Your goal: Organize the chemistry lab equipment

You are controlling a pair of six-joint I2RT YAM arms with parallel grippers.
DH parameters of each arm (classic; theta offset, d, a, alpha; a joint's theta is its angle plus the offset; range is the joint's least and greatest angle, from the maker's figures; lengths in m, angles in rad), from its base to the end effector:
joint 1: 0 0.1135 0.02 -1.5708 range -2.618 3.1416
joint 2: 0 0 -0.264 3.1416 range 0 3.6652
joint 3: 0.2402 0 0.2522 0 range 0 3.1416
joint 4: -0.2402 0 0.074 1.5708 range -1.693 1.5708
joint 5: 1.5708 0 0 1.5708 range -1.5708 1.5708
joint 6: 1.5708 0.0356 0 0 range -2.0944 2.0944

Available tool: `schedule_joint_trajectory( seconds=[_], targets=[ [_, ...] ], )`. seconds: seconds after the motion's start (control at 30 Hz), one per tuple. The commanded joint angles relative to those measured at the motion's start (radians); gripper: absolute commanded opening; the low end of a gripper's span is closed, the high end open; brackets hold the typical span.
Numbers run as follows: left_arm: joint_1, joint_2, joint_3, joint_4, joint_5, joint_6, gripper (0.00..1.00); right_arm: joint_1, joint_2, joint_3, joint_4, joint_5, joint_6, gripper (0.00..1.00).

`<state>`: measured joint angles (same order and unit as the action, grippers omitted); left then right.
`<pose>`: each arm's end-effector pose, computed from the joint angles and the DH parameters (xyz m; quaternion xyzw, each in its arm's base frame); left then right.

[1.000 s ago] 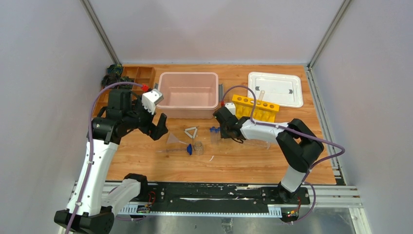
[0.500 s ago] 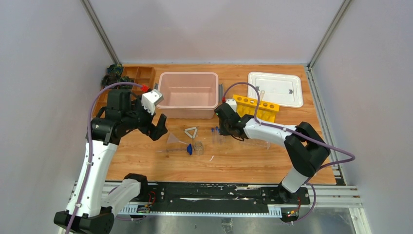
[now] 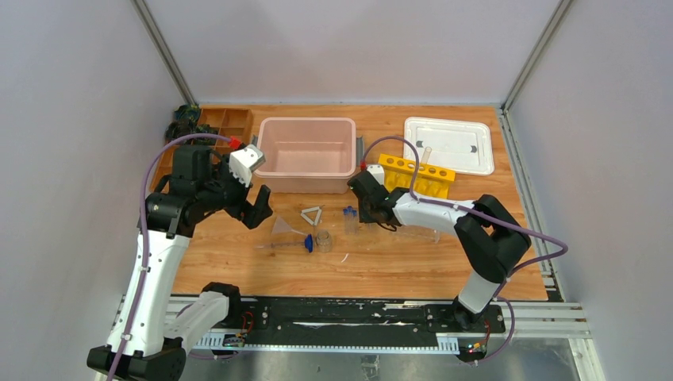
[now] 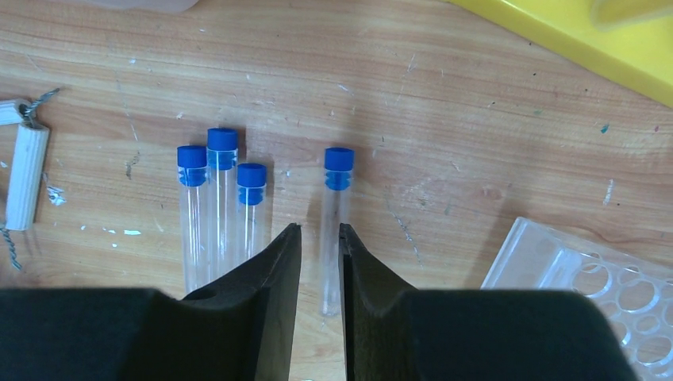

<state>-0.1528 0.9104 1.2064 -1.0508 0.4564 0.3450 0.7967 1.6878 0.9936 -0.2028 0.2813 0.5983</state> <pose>0.1479 -0.0386 0.3782 0.3073 0.8445 -0.1696 0.4046 0.2482 0.2398 0.1805 -0.0464 0.9345 0.1088 0.3358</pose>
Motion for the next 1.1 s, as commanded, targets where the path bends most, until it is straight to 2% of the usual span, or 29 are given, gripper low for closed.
schedule_joint_trajectory(
  seconds=[0.0,0.23,0.43,0.73,0.9,0.97,1.07],
  targets=[
    [-0.004,-0.014,0.03,-0.004,0.013,0.0,1.0,0.002,0.006,-0.017,-0.011,0.037,-0.018,0.27],
    [-0.004,-0.003,0.036,-0.002,0.024,0.012,1.0,-0.027,-0.005,0.063,-0.088,0.022,-0.123,0.28],
    [-0.004,0.026,0.061,-0.003,0.022,-0.001,1.0,-0.034,0.064,0.086,-0.1,-0.012,-0.112,0.3],
    [-0.004,0.001,0.053,-0.003,0.013,0.013,1.0,-0.033,0.109,0.062,-0.078,-0.014,-0.083,0.25],
    [-0.004,0.01,0.066,-0.012,0.023,0.011,1.0,-0.033,0.084,0.05,-0.077,-0.014,-0.07,0.15],
    [-0.004,0.014,0.068,-0.014,0.031,-0.003,1.0,-0.032,0.039,0.045,-0.082,-0.019,-0.073,0.01],
    [-0.004,0.024,0.091,-0.013,0.043,-0.042,1.0,-0.027,-0.063,0.042,-0.097,-0.017,-0.076,0.0]
  ],
)
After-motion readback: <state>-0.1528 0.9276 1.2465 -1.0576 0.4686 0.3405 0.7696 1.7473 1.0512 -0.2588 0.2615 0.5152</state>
